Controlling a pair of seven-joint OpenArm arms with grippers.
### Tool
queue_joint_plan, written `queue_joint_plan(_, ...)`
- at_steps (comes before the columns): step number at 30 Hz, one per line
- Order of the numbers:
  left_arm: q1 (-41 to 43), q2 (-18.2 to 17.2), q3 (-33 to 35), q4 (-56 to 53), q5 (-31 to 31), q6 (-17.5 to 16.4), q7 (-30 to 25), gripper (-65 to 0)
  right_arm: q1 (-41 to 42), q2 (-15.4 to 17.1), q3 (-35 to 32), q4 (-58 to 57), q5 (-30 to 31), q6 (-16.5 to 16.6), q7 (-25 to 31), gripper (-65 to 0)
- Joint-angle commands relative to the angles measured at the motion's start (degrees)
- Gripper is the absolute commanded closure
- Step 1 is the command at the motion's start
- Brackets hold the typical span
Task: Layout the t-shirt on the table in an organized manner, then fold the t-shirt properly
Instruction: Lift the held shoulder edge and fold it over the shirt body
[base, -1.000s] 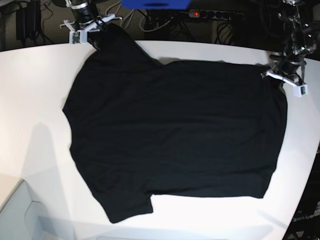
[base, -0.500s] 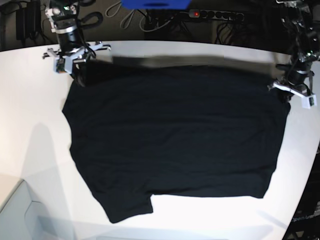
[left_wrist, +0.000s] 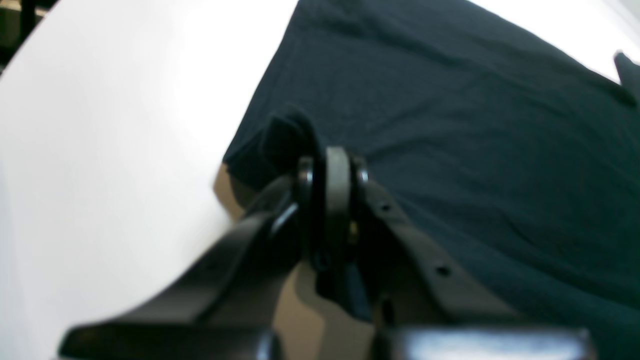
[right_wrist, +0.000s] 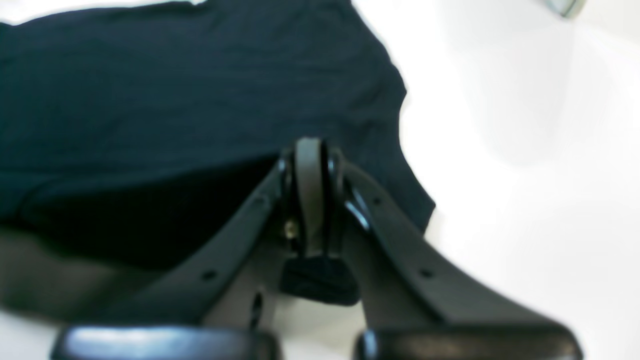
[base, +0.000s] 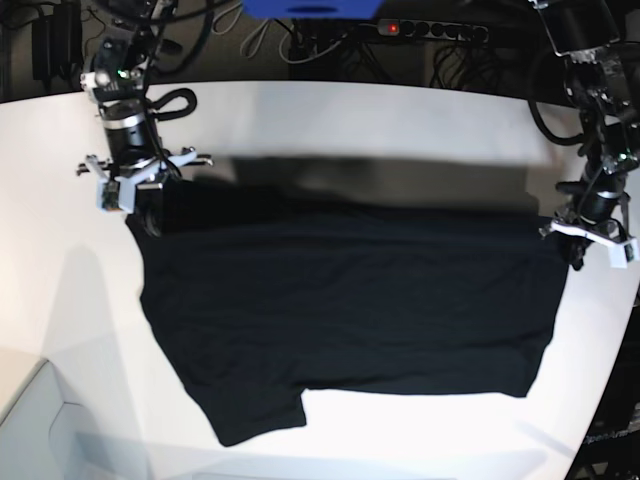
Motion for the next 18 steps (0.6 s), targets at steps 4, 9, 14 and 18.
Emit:
queue_joint_plan(4, -3.97, -0.86, -0.33, -3.18, -0.16, 0.08, -0.98, 0.0, 3.78, 0.77, 0.01, -2.96, 0.4, 0.2, 1.14, 0.0)
queue_joint_plan(9, -7.83, -0.86, -0.33, -8.19, -0.16, 0.08, -0.98, 0.0, 7.65, 2.09, -0.16, -8.77, 0.4, 0.2, 1.14, 0.0)
queue_joint_plan(14, -11.7, -1.3, 3.63, -13.55, -0.16, 0.08, -0.98, 0.0, 10.55, 3.76, -0.34, -13.78, 0.4, 0.2, 1.32, 0.0)
queue_joint_plan(18, -14.96, -1.3, 6.62, -17.86, -0.16, 0.08, -1.24, 0.0, 12.31, 4.03, -0.16, -16.94, 0.4, 0.2, 1.4, 0.0)
